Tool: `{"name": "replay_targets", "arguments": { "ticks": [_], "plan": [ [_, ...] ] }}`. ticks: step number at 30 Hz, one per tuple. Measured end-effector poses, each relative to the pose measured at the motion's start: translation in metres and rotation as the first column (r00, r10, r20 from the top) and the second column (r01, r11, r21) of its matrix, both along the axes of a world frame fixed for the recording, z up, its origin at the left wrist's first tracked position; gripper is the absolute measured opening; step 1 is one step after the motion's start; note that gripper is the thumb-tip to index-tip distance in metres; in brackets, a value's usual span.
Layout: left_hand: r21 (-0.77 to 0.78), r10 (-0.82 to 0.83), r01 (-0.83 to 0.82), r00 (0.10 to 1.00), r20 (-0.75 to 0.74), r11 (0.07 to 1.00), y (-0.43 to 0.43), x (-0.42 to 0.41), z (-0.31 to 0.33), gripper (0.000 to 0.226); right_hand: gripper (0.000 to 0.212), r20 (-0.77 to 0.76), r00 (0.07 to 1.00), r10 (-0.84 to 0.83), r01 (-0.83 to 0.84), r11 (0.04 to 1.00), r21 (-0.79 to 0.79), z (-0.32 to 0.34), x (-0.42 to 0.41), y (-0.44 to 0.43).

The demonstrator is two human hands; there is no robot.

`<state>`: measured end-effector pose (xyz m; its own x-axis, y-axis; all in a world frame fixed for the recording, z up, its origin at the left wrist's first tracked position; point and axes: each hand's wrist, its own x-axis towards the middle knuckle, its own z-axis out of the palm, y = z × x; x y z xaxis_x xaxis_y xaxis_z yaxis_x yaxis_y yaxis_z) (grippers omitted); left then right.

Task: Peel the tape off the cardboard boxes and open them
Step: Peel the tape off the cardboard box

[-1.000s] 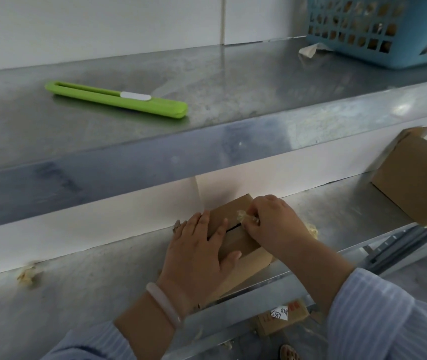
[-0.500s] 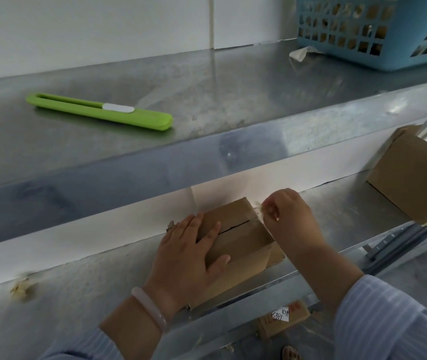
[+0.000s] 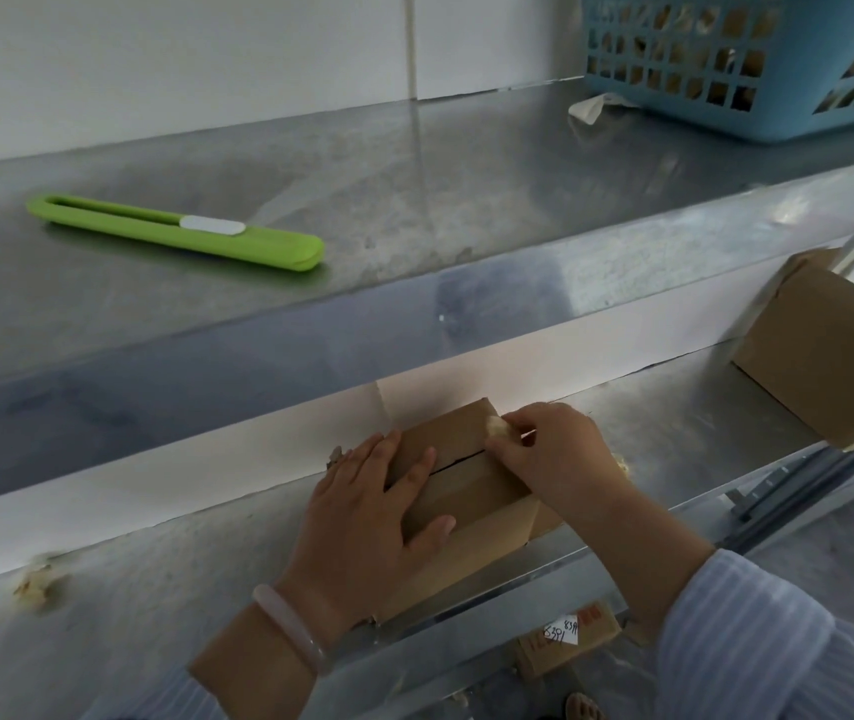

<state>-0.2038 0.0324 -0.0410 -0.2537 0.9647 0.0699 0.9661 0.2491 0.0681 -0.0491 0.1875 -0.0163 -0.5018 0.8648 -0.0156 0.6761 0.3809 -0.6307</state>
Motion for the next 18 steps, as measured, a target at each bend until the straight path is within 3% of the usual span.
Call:
{"name": "replay_targets", "arguments": {
  "ticks": [3,8,10,12,13,16,18],
  "plan": [
    [0.015,-0.003,0.003,1.0,0.023,1.0,-0.001,0.0,0.0,0.069,0.013,-0.113,0.988,-0.101,0.093,0.993,-0.072,-0.003,0.005,0.006],
    [0.038,-0.01,0.007,0.998,0.062,0.999,-0.001,0.0,0.002,0.077,0.01,-0.346,0.891,-0.296,0.206,0.94,-0.274,-0.01,0.014,0.013],
    [0.045,-0.009,0.007,0.998,0.055,0.999,-0.002,0.001,0.002,0.078,0.014,-0.268,0.931,-0.247,0.22,0.967,-0.125,-0.017,0.018,0.015],
    [0.031,-0.004,0.003,0.999,0.054,1.0,-0.002,0.001,0.002,0.076,0.026,-0.117,0.989,-0.087,0.092,0.995,0.037,-0.021,0.021,0.012],
    [0.024,-0.003,0.002,0.999,0.054,1.0,-0.002,0.001,0.002,0.074,0.03,-0.07,0.997,-0.025,0.028,0.999,0.046,-0.023,0.021,0.011],
    [0.019,-0.005,0.003,0.998,0.063,1.0,-0.002,0.001,0.003,0.07,0.036,-0.076,0.997,0.027,-0.039,0.988,-0.15,-0.026,0.026,0.01],
    [0.014,-0.003,0.002,0.998,0.065,1.0,-0.002,0.001,0.003,0.07,0.032,-0.288,0.954,-0.082,-0.057,0.894,-0.444,-0.024,0.03,0.009]
  ]
}}
